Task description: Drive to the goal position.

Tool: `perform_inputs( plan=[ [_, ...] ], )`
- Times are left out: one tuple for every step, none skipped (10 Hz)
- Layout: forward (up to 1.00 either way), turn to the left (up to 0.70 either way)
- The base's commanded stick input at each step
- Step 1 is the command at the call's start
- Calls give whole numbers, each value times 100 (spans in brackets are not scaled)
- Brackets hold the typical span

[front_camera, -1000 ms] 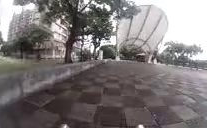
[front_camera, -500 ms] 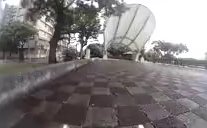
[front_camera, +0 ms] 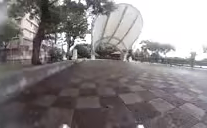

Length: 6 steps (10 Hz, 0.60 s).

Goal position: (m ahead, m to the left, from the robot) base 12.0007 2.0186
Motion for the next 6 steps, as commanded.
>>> perform_inputs(
  plan=[
    [85,-24],
    [85,1],
    [85,1],
    [85,1],
    [85,1],
    [85,1]
  ],
)
